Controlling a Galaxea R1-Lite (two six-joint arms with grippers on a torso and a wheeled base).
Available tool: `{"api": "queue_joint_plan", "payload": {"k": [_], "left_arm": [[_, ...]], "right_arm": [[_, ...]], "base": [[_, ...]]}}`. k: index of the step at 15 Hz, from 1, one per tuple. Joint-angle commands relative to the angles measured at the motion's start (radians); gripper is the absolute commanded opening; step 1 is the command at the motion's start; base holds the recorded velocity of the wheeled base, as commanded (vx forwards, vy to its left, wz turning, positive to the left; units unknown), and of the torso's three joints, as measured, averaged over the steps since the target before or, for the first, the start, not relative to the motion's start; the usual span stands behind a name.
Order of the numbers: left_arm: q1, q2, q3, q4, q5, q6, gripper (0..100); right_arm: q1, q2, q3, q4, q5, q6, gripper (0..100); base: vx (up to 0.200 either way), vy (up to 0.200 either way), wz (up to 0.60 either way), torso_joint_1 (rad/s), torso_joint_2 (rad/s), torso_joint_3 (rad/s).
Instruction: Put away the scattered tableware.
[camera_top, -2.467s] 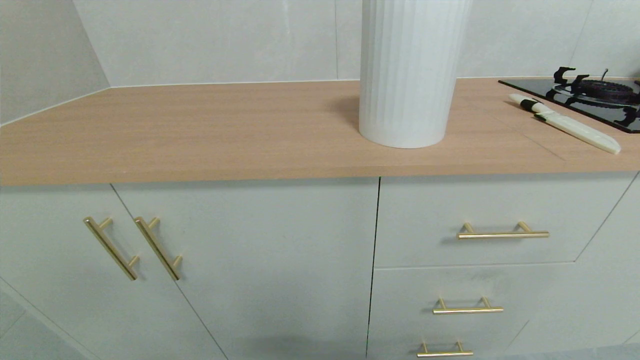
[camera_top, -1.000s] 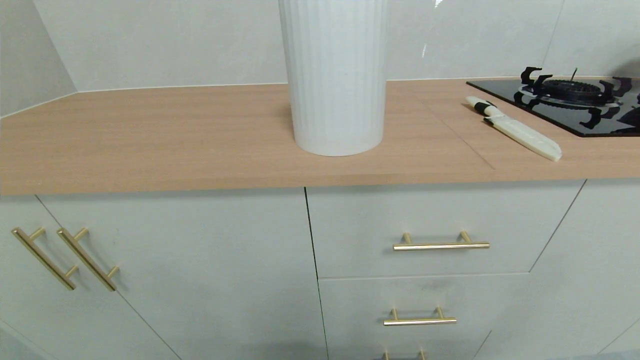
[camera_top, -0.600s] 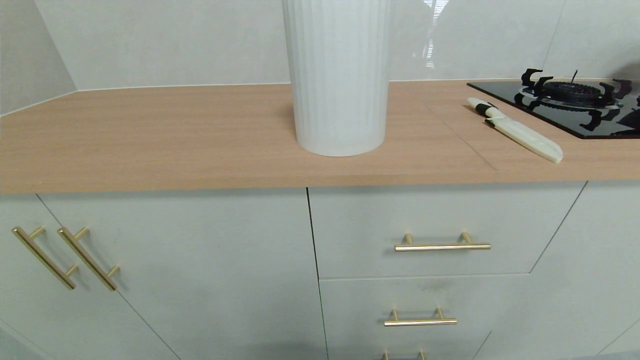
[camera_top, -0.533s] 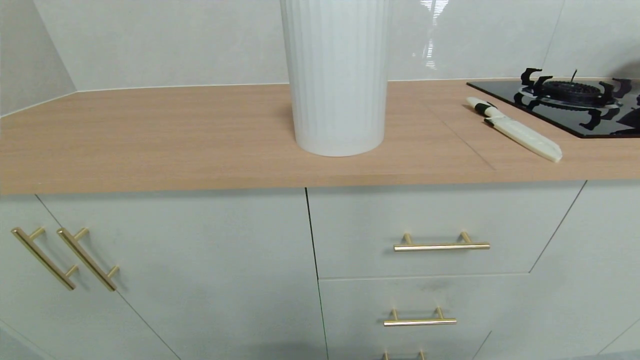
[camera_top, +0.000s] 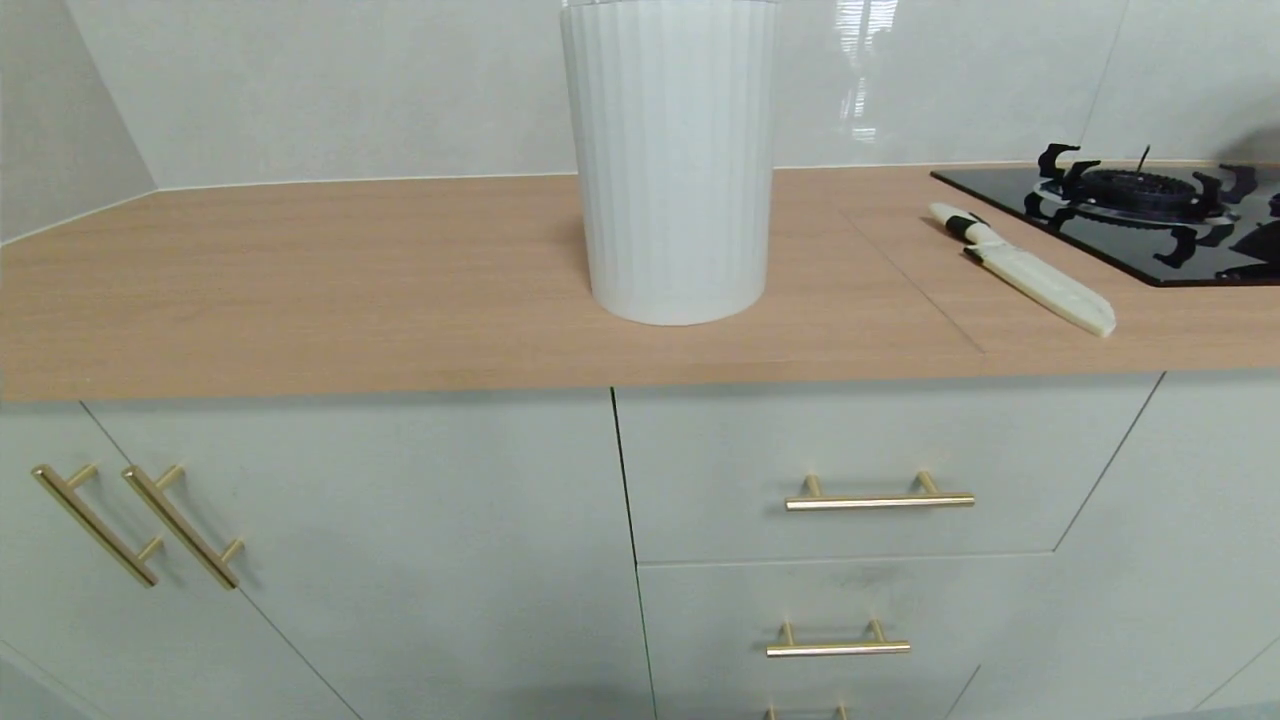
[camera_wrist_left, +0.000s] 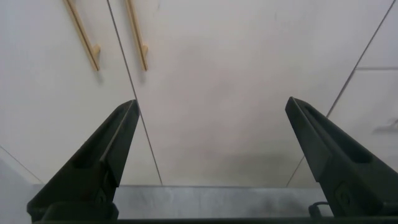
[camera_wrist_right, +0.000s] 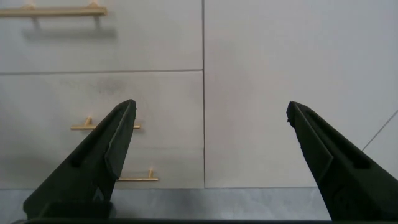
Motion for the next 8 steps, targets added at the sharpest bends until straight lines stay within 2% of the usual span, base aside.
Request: {"api": "queue_joint_plan", "payload": {"k": [1, 3, 8], "left_arm": [[0.000, 0.002, 0.000, 0.000, 0.000, 0.000, 100], [0.000, 0.002, 0.000, 0.000, 0.000, 0.000, 100], [0.000, 0.002, 0.000, 0.000, 0.000, 0.000, 100]], "right_arm": [[0.000, 0.001, 0.000, -0.001, 0.001, 0.000, 100], [0.000, 0.001, 0.000, -0.001, 0.001, 0.000, 100], [0.000, 0.001, 0.000, -0.001, 0.001, 0.000, 100]], "base": [[0.000, 0.000, 0.00, 0.076, -0.26, -0.271], [0.000, 0.000, 0.00, 0.105, -0.21, -0.310], [0.000, 0.000, 0.00, 0.131, -0.53, -0.311]]}}
